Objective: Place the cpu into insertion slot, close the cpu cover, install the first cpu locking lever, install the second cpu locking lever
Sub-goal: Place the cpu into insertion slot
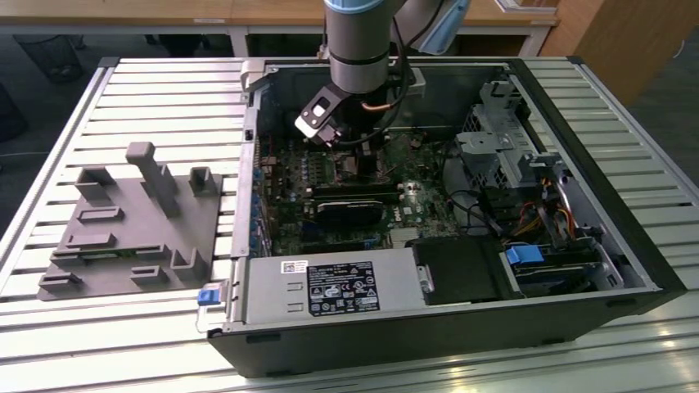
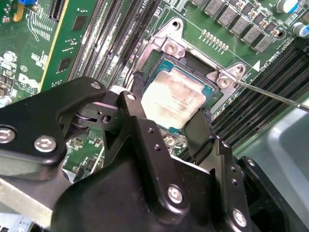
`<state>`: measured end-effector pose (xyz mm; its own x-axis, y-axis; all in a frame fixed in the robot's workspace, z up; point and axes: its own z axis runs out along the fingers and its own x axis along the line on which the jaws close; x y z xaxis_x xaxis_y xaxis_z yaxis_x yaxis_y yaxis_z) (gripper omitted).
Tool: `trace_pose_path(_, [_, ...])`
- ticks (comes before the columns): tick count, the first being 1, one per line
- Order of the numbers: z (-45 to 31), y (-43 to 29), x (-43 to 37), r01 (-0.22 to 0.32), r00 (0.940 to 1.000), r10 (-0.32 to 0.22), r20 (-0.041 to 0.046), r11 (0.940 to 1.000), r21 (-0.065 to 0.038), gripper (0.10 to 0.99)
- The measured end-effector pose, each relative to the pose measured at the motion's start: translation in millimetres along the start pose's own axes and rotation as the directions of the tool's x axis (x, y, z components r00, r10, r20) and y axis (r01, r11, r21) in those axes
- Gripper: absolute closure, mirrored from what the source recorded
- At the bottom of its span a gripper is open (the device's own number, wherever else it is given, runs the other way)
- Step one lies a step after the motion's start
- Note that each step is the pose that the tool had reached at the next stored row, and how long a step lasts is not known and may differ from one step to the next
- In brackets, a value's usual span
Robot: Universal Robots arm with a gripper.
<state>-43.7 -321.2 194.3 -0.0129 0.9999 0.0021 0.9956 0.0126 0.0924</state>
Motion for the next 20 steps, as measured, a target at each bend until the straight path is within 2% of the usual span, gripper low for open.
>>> trace_pose_path(8, [-7.9,0.7,0.0,0.000,1.0000,0.000,-0.0001,1.0000,0.001,0.486])
trace_pose_path(10, [-9.5,1.1,0.0,0.000,1.0000,0.000,-0.0001,1.0000,0.002,0.608])
trace_pose_path(11, [-10.1,1.2,0.0,0.000,1.0000,0.000,-0.0001,1.0000,0.004,0.608])
trace_pose_path(13, [-11.3,1.9,0.0,0.000,1.0000,0.000,-0.0002,1.0000,0.007,0.725])
trace_pose_path(14, [-11.8,2.4,0.0,0.000,1.0000,0.000,-0.0002,1.0000,0.010,0.725])
trace_pose_path(15, [-12.3,2.8,0.0,0.000,1.0000,0.000,-0.0003,0.9999,0.012,0.784])
trace_pose_path(16, [-12.7,3.2,0.0,0.000,1.0000,0.000,-0.0004,0.9999,0.014,0.784])
trace_pose_path(19, [-14.2,4.0,0.0,0.000,1.0000,0.000,-0.0002,0.9998,0.019,0.961])
trace_pose_path(20, [-14.7,4.1,0.0,0.000,1.0000,0.000,-0.0002,0.9998,0.020,0.961])
